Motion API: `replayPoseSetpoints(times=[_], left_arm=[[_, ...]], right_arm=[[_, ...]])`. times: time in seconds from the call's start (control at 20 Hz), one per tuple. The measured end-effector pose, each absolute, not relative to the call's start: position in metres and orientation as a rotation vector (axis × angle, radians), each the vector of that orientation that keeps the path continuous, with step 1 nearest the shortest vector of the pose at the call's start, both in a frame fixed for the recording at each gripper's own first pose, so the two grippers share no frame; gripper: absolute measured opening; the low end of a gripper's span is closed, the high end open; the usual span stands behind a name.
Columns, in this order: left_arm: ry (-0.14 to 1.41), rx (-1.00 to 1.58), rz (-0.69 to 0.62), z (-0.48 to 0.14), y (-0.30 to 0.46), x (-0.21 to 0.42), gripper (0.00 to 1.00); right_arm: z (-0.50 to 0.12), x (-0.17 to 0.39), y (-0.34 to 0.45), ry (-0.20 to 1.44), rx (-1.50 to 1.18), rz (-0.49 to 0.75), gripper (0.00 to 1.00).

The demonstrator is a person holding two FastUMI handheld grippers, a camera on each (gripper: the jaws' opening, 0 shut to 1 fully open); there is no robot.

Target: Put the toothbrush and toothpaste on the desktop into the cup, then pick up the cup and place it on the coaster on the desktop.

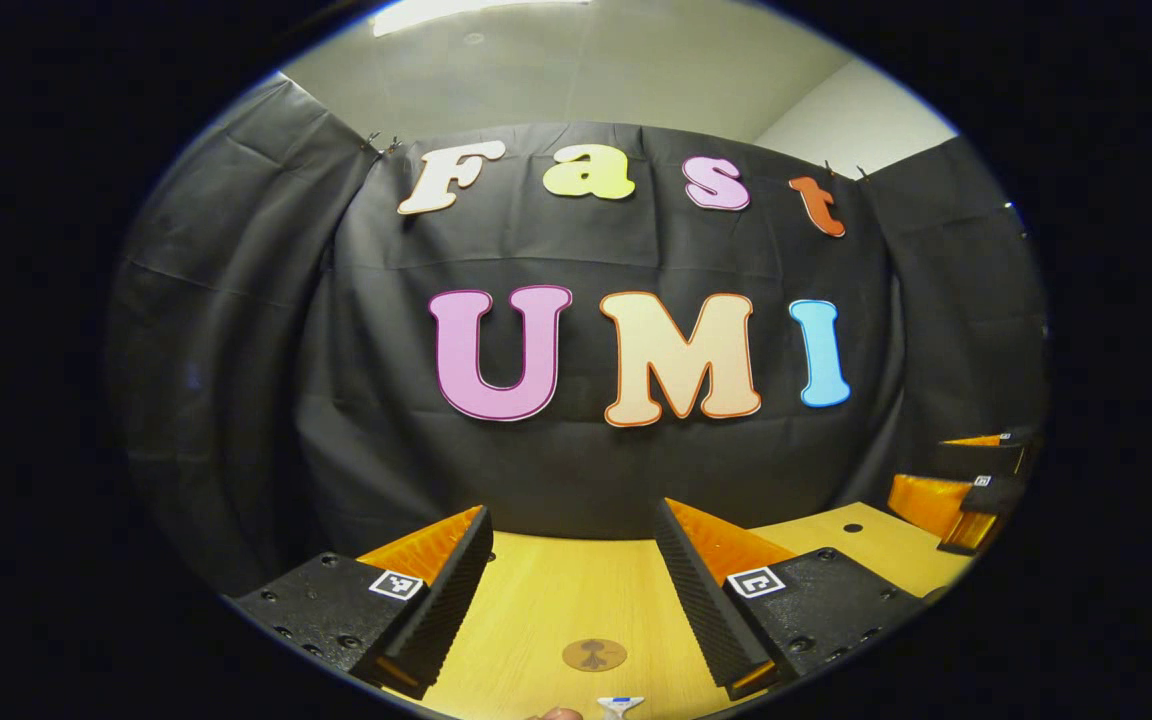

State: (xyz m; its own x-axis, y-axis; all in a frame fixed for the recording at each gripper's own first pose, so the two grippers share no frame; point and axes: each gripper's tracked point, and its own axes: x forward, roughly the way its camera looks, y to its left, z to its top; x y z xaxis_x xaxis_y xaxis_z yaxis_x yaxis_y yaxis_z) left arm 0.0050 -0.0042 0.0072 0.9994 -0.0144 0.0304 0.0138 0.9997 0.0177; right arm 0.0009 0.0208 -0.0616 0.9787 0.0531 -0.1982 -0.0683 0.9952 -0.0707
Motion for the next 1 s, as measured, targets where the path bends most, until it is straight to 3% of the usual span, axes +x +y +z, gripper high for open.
replayPoseSetpoints(times=[1.0], left_arm=[[0.021,0.065,0.06,-0.012,0.025,0.005,0.94]], right_arm=[[-0.257,-0.02,0.03,0.72,-0.065,0.135,0.99]])
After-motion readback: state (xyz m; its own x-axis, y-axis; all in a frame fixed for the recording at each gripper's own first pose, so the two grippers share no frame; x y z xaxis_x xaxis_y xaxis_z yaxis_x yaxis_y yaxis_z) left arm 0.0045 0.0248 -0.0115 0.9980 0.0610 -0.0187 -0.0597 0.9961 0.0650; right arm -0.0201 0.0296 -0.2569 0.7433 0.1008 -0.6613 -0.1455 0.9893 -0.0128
